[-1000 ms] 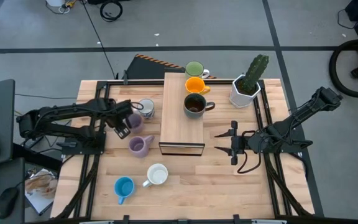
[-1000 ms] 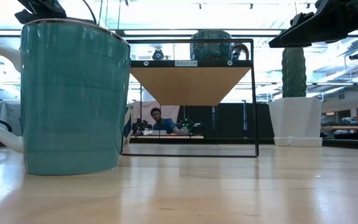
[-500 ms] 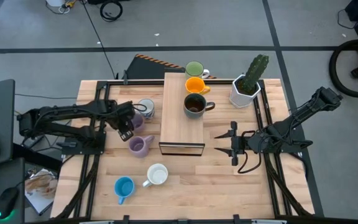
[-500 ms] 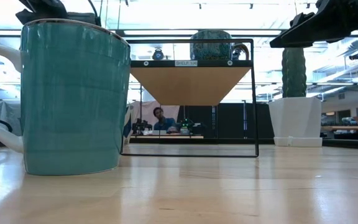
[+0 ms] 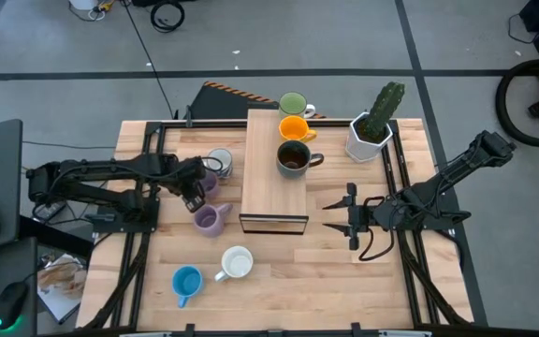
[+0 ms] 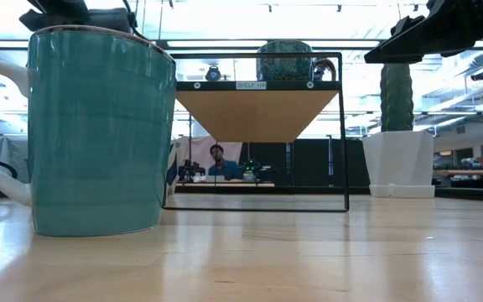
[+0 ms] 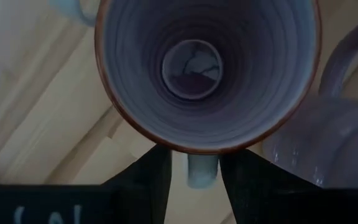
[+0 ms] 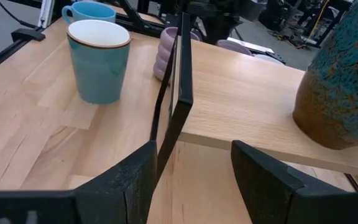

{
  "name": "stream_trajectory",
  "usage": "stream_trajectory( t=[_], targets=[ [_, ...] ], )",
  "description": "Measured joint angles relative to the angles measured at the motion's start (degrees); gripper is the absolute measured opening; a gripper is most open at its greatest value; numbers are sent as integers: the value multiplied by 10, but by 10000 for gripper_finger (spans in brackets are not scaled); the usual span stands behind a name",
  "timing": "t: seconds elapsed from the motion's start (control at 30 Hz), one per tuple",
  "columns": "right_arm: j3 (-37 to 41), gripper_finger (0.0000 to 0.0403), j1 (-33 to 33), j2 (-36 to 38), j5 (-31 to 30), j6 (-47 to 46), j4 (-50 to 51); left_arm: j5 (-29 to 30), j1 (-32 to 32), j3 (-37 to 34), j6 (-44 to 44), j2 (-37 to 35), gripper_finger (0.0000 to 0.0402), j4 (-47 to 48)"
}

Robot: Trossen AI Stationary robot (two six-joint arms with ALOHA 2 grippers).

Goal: Place coffee mugs
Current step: Put the top purple mug on the shelf

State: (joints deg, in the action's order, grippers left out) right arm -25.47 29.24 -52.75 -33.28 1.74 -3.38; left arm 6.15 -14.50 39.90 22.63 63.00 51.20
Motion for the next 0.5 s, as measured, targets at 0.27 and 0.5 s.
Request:
stream_trajectory(
  t=[0.27, 0.5],
  targets=[
    [0, 212, 0, 0, 2, 0, 0, 7, -1, 0, 27, 0, 139, -7],
    [0, 212, 0, 0, 4, 0, -3, 12, -1, 0, 32, 0, 119, -8]
  ],
)
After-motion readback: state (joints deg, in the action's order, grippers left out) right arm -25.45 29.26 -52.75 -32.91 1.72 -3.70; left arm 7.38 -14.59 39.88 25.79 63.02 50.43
